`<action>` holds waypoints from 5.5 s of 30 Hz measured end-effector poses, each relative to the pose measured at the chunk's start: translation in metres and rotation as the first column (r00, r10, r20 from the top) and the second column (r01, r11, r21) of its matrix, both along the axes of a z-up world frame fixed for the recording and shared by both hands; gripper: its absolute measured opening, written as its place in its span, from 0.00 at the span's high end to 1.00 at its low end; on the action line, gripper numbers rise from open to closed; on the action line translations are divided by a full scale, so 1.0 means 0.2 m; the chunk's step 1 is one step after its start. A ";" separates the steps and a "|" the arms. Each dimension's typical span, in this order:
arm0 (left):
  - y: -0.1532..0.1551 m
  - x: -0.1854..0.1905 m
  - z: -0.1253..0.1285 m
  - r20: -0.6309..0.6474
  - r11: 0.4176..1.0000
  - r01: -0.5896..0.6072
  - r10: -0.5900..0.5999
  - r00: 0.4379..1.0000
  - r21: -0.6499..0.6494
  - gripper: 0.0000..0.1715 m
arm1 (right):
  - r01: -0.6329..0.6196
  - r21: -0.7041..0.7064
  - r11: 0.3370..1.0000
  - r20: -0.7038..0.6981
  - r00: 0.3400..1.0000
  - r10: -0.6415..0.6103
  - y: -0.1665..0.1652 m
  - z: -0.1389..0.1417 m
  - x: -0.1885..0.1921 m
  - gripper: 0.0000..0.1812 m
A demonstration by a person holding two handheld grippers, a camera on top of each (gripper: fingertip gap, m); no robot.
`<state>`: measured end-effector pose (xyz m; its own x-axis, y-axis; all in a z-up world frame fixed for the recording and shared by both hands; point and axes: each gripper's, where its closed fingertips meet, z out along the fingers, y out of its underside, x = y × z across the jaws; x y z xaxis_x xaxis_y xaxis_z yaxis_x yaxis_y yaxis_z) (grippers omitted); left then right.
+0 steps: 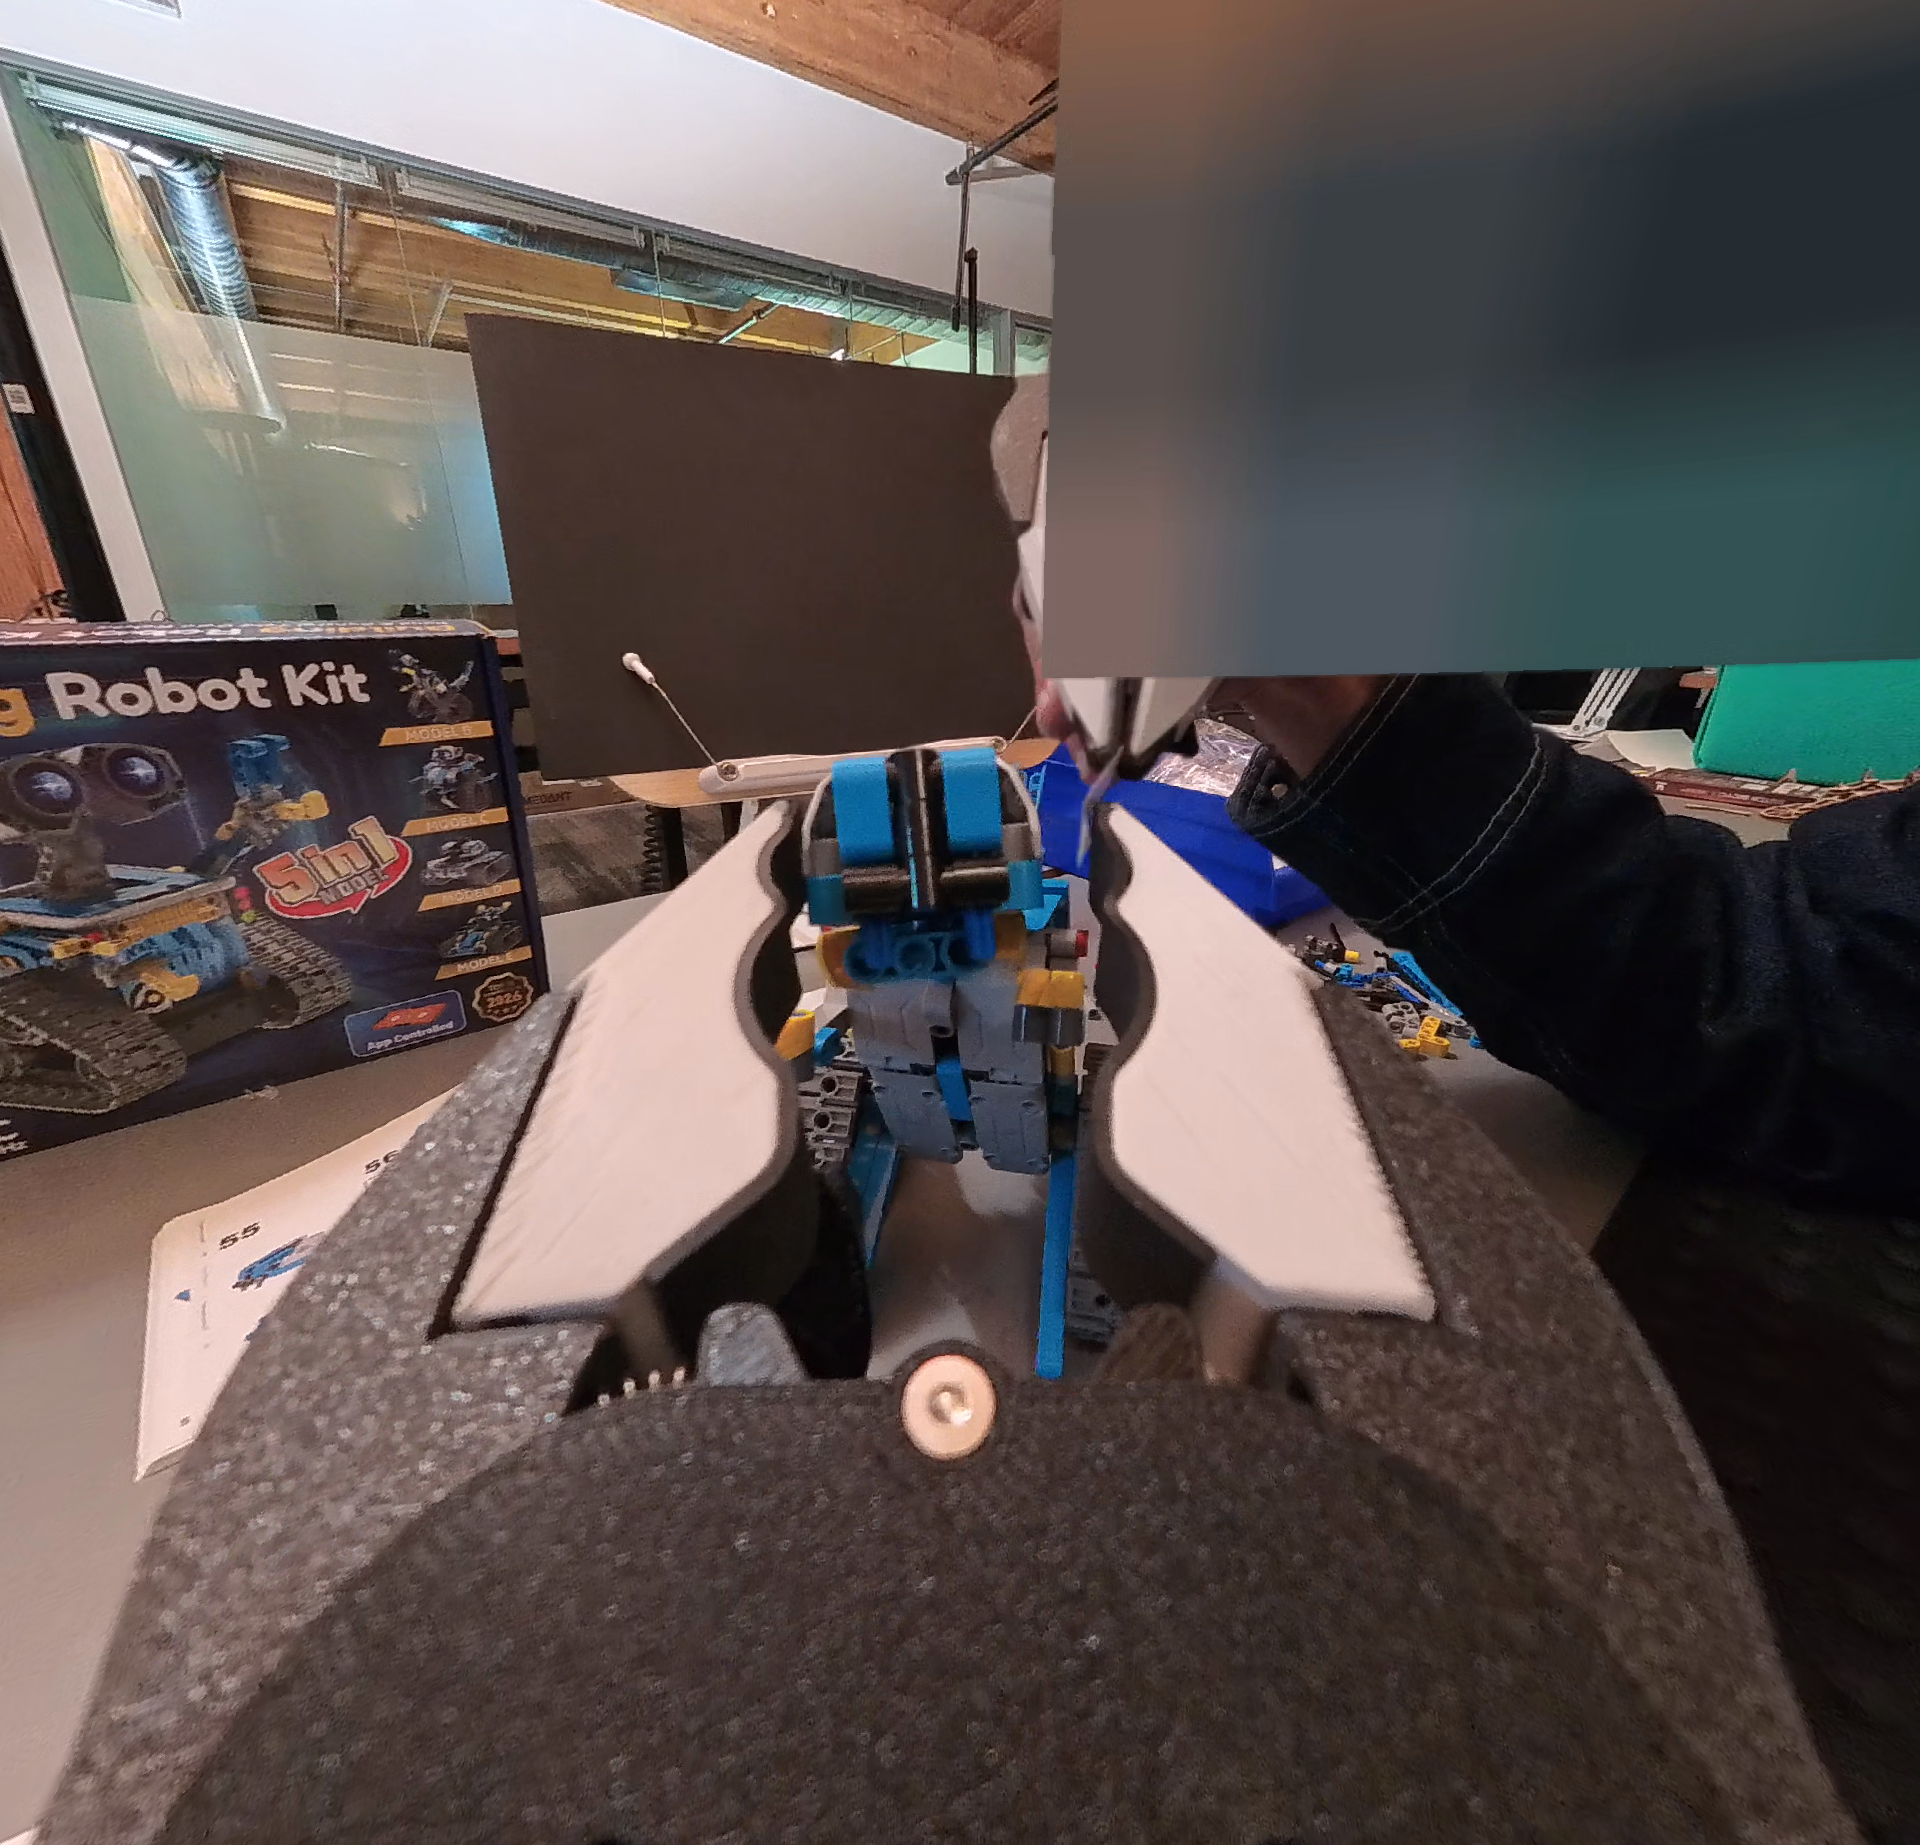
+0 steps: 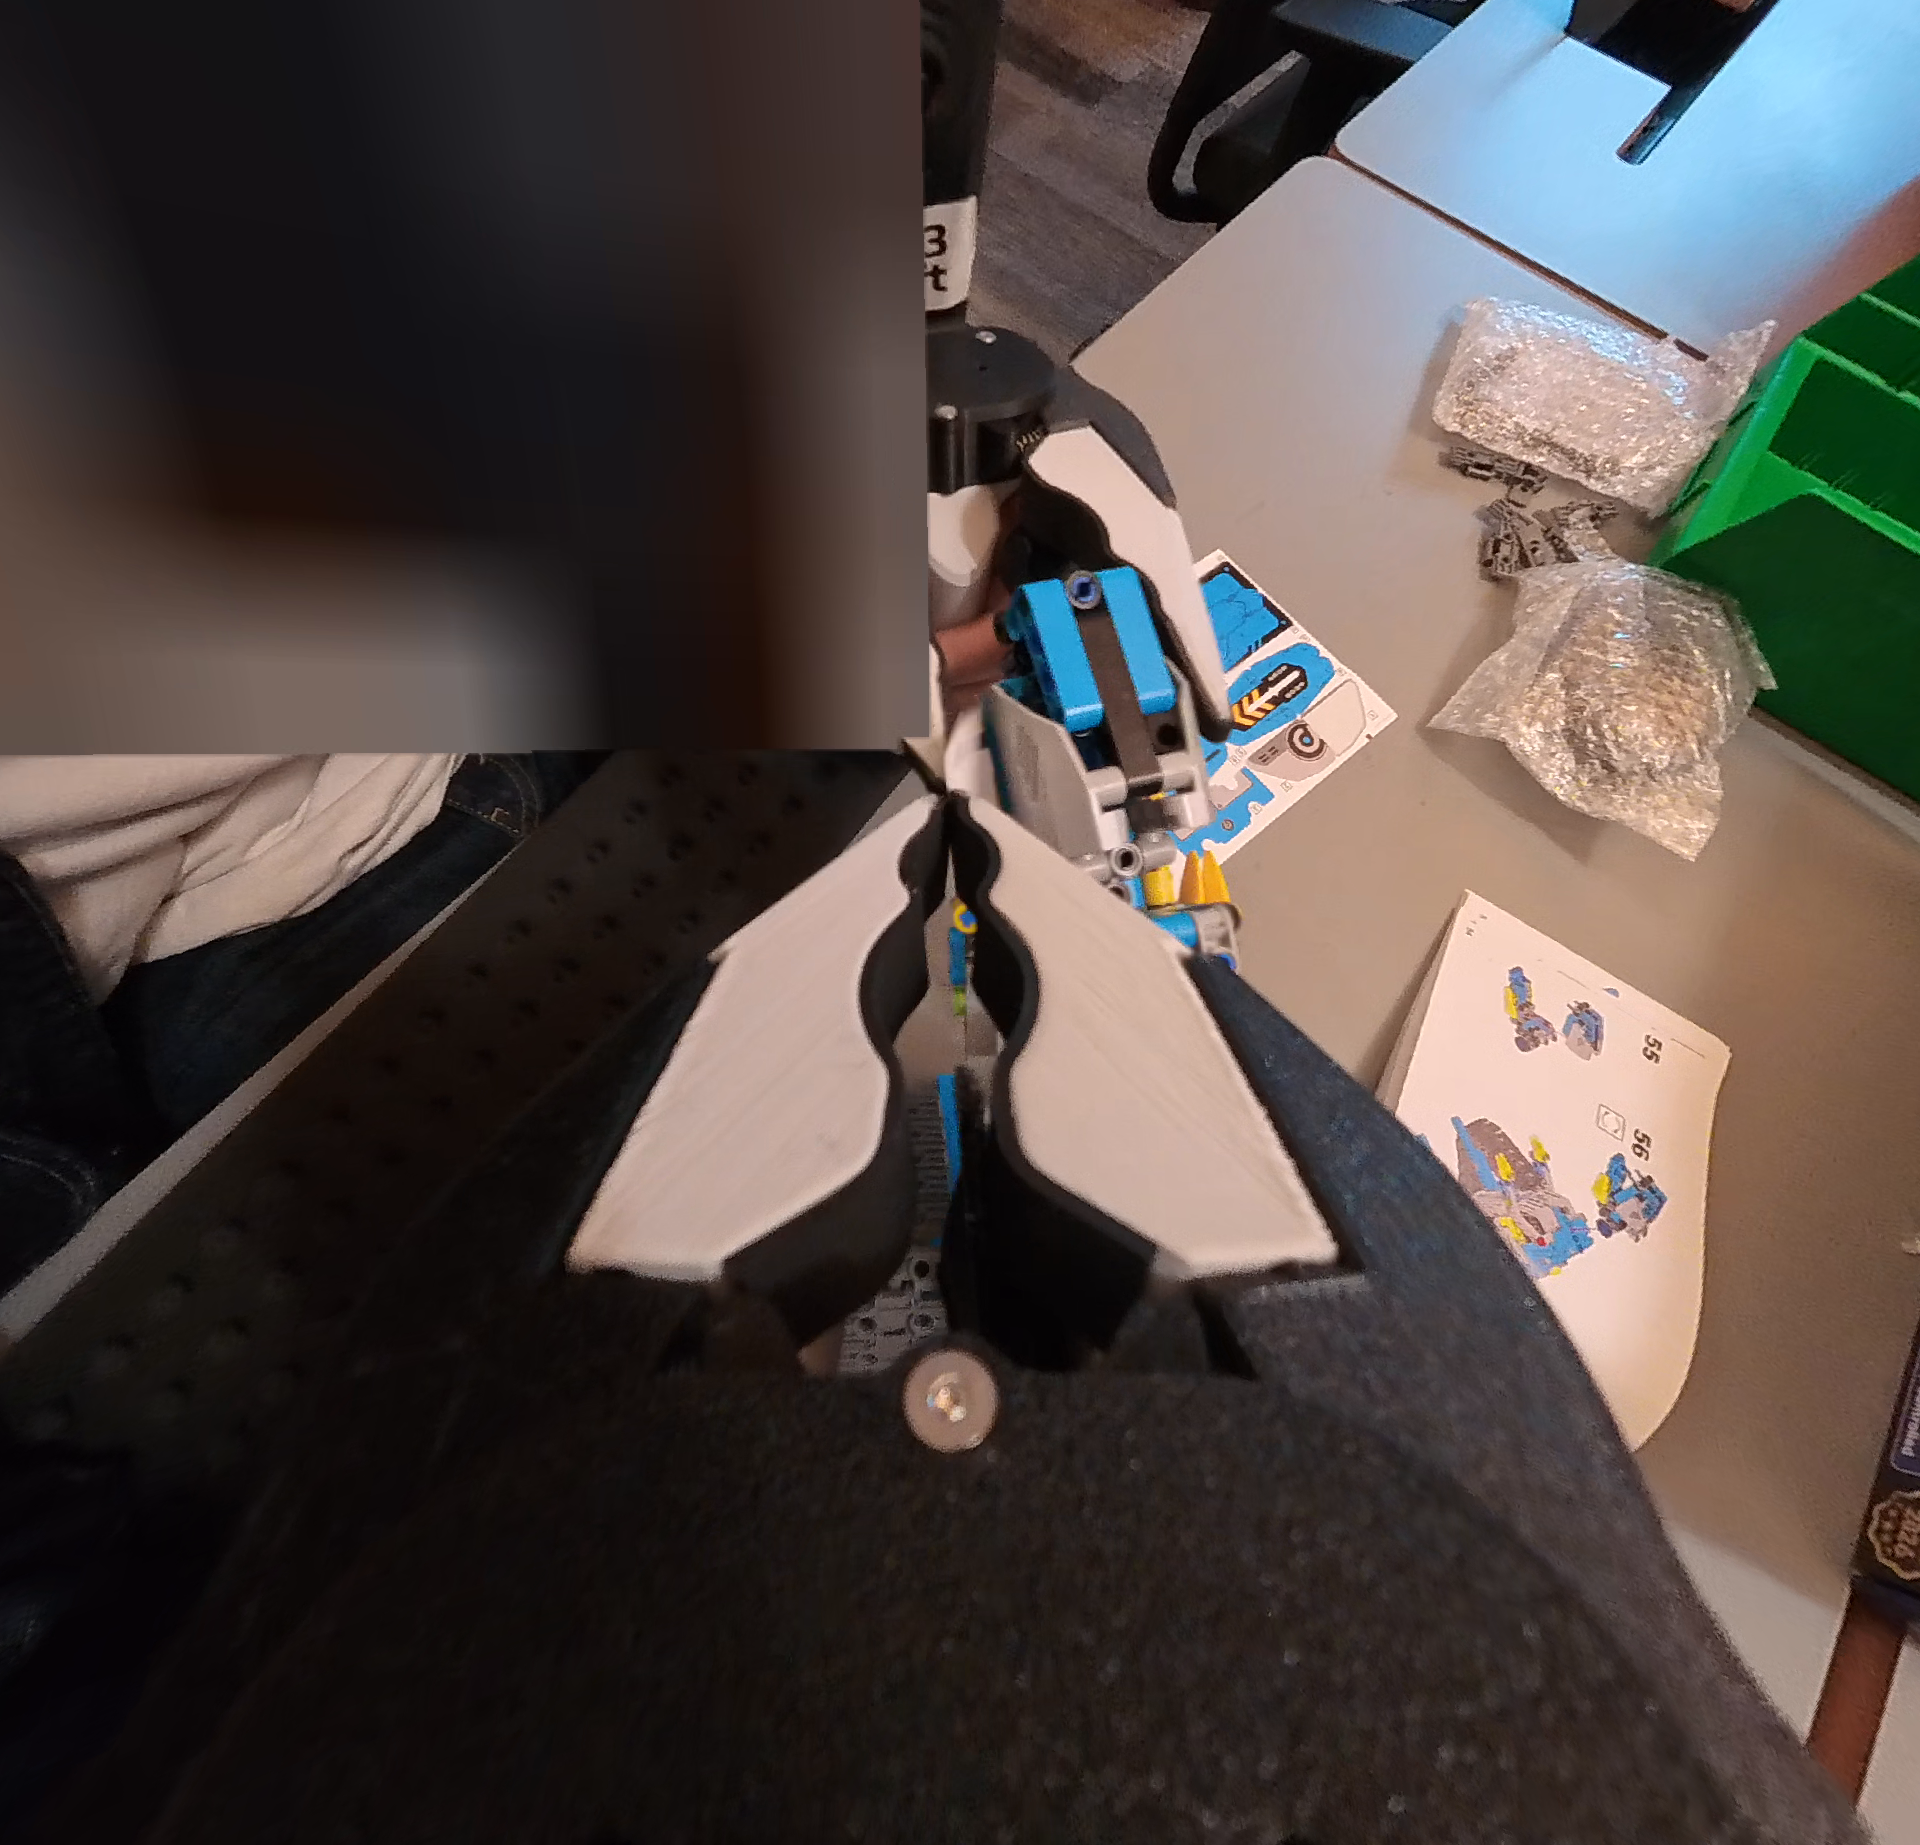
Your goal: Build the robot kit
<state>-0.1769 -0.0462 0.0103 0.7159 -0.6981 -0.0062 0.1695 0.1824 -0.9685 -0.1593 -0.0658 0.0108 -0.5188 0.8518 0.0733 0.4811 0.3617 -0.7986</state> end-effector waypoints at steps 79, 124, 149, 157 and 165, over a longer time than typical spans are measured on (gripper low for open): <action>-0.02 -0.01 0.00 -0.002 1.000 0.014 -0.014 1.000 0.021 0.69 | 0.008 0.083 0.997 -0.017 1.000 -0.006 0.00 -0.01 -0.02 1.00; -0.01 -0.02 0.00 0.001 1.000 0.011 -0.011 1.000 0.012 0.75 | 0.054 0.142 0.988 -0.080 0.996 -0.043 0.07 0.00 -0.06 1.00; -0.01 -0.03 -0.01 0.025 0.998 0.054 -0.053 0.998 -0.030 0.75 | 0.062 0.291 0.955 -0.129 0.991 -0.025 0.08 0.01 -0.08 1.00; 0.00 -0.04 -0.01 0.045 0.997 0.066 -0.064 0.997 -0.048 0.75 | 0.278 0.236 0.931 -0.308 0.930 -0.200 0.27 0.14 -0.14 0.97; 0.02 -0.06 -0.01 0.158 0.982 0.129 -0.107 0.982 -0.135 0.75 | 0.093 -0.055 0.994 -0.240 0.965 -0.104 0.21 0.11 -0.03 0.61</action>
